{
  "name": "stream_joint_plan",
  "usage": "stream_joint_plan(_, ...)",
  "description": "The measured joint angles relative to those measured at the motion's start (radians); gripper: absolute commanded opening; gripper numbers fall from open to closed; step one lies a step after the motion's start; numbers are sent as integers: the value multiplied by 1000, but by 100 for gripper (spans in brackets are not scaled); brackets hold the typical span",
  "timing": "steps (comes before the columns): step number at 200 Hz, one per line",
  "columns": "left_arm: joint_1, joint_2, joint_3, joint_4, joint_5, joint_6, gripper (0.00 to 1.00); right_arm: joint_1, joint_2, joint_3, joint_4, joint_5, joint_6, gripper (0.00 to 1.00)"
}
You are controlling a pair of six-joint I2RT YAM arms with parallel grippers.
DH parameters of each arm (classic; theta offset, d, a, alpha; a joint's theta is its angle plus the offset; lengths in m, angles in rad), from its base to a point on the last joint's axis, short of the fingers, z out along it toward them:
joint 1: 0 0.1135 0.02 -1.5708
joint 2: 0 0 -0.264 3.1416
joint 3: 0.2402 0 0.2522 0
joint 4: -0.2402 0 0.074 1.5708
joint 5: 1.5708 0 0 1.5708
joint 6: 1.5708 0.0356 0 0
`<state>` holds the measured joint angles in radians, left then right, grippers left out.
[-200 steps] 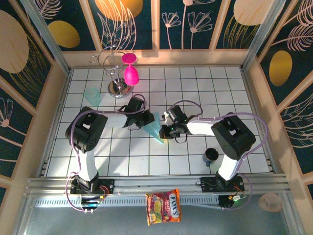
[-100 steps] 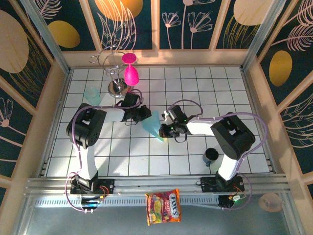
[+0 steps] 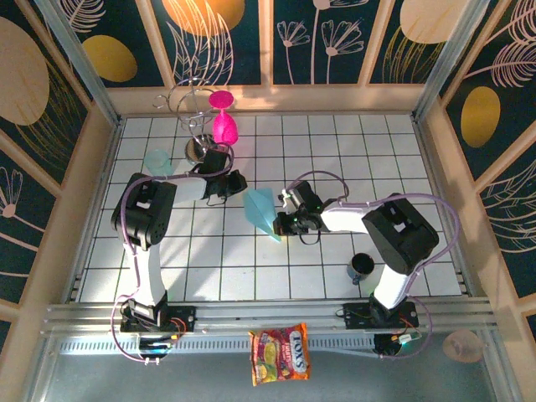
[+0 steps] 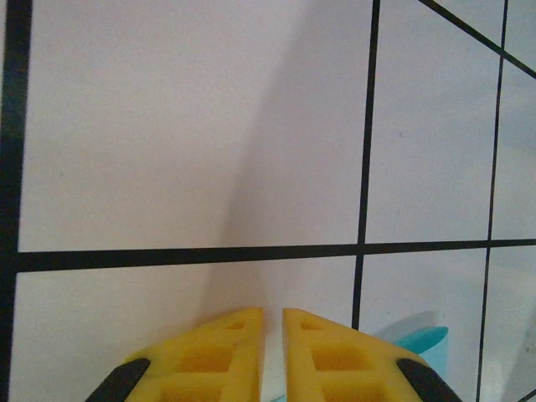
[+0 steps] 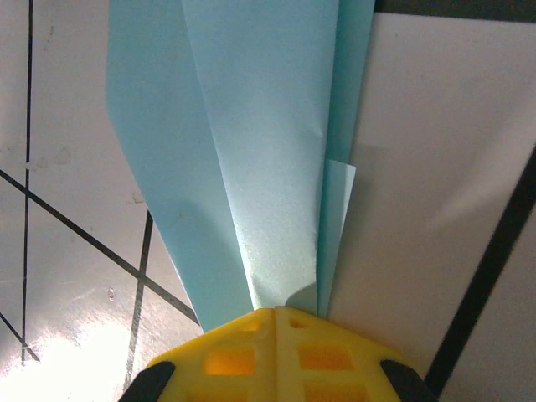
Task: Fold a paper plane with a square sheet of paper (pick it up from the middle)
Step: Fourth fold the wing at the center of the table, then pick up the paper from the center of the table.
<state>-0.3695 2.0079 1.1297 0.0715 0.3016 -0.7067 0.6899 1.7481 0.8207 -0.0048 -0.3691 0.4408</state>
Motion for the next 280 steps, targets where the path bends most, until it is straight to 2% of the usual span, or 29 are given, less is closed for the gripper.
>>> stream_joint_plan(23, 0, -18, -18, 6, -4, -2, 17, -3, -16, -4, -18, 2, -3, 3)
stream_joint_plan(50, 0, -127, -130, 49, -3, -45, 22, -26, -44, -3, -36, -17, 19, 16)
stream_joint_plan(79, -3, -295, -302, 152, 4, -137, 29, -84, -132, -3, 61, -66, 84, 34)
stream_joint_plan(96, -3, -371, -387, 217, 8, -194, 33, -117, -168, 0, 130, -87, 93, 37)
stream_joint_plan(121, -11, -429, -475, 296, 18, -260, 37, -151, -133, 16, 165, -119, 88, 39)
stream_joint_plan(146, -25, -452, -534, 349, 35, -310, 41, -179, -48, 38, 164, -158, 65, 39)
stream_joint_plan(164, -38, -459, -560, 373, 43, -340, 43, -184, 10, 67, 158, -180, 42, 35)
stream_joint_plan(259, -61, -461, -589, 467, 82, -406, 44, -184, 163, 140, 165, -310, -16, 19)
stream_joint_plan(280, -65, -461, -589, 472, 84, -406, 44, -184, 171, 140, 169, -330, -18, 10)
